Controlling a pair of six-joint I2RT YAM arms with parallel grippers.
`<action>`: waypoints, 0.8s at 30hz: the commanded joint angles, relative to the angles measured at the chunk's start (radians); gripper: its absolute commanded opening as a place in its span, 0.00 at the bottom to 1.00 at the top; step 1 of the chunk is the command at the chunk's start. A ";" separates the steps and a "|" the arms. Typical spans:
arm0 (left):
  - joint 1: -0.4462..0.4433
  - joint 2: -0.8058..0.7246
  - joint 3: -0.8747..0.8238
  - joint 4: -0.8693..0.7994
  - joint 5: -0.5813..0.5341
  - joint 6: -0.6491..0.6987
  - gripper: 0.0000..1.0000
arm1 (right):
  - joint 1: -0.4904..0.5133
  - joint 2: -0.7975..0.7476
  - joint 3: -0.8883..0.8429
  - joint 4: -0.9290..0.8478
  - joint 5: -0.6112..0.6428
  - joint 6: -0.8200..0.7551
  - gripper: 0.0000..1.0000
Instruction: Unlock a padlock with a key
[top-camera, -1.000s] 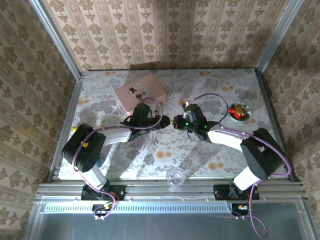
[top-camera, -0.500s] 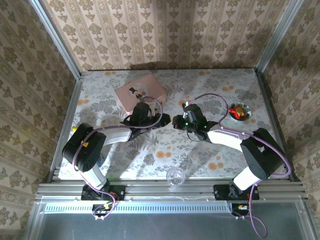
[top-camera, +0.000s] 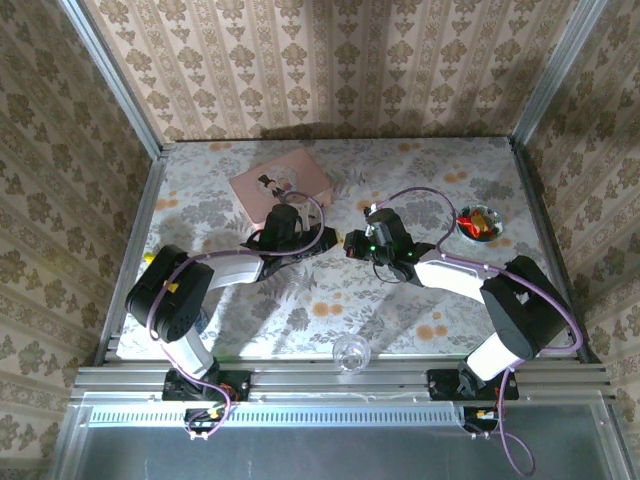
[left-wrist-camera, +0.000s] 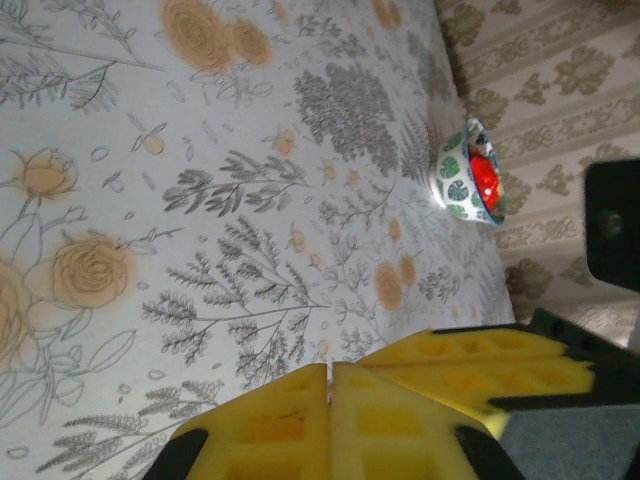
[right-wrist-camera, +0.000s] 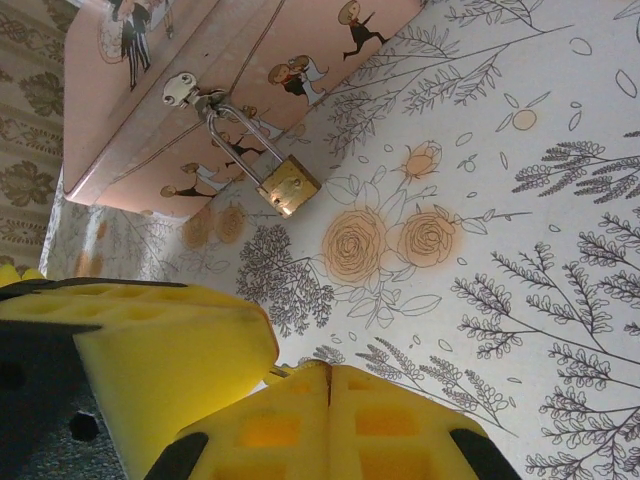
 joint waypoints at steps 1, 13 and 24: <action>0.006 -0.003 0.010 -0.001 -0.004 0.015 0.00 | 0.009 -0.014 0.003 0.022 -0.009 0.014 0.00; 0.032 -0.212 -0.027 -0.223 -0.017 0.402 0.00 | 0.005 -0.114 -0.014 -0.022 -0.062 -0.066 0.33; 0.087 -0.405 0.012 -0.411 0.110 0.727 0.00 | -0.010 -0.426 -0.093 -0.139 -0.096 -0.290 0.46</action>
